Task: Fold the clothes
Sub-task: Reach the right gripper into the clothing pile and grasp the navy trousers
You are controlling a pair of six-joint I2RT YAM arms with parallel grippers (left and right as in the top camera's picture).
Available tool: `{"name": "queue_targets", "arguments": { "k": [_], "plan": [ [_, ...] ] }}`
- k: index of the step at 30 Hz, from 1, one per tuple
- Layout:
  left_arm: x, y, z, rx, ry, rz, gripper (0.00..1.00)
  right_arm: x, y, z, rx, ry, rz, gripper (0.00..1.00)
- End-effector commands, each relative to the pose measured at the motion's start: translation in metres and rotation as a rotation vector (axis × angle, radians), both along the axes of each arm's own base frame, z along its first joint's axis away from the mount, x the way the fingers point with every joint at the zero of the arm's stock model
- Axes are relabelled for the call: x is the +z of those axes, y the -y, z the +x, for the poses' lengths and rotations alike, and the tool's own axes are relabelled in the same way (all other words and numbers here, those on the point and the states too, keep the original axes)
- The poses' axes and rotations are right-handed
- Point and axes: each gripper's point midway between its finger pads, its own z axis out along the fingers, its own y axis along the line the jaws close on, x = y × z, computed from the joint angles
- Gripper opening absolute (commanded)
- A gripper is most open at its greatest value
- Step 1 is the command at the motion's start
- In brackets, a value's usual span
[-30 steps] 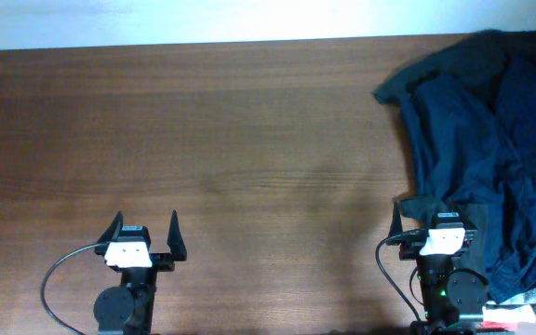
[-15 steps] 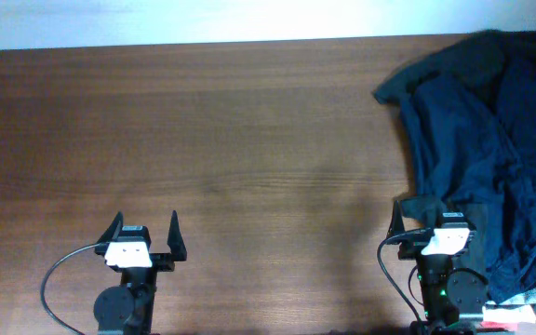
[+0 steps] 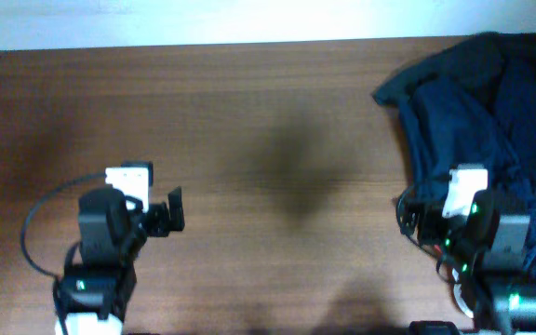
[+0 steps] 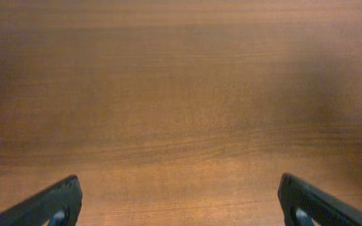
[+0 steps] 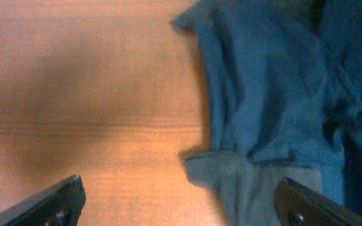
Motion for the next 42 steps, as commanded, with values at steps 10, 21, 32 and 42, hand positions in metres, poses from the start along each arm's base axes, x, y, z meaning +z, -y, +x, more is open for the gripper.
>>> {"name": "queue_targets", "arguments": {
  "k": [10,21,32,42],
  "plan": [
    [0.034,0.006,0.010,-0.044,-0.054,0.005,0.99,-0.091,0.135,-0.027,-0.821,-0.510,0.145,0.74],
    [0.034,0.006,0.011,-0.044,-0.050,0.005,0.99,-0.175,0.152,-0.006,-0.777,-0.696,0.223,0.22],
    [0.038,0.006,0.014,-0.044,-0.031,0.005,0.99,-0.140,0.056,-0.022,-0.398,-0.888,0.616,0.09],
    [0.037,0.006,0.013,-0.044,-0.035,0.005,0.99,-0.133,0.042,-0.017,-0.260,-0.859,0.669,0.25]
  ]
}}
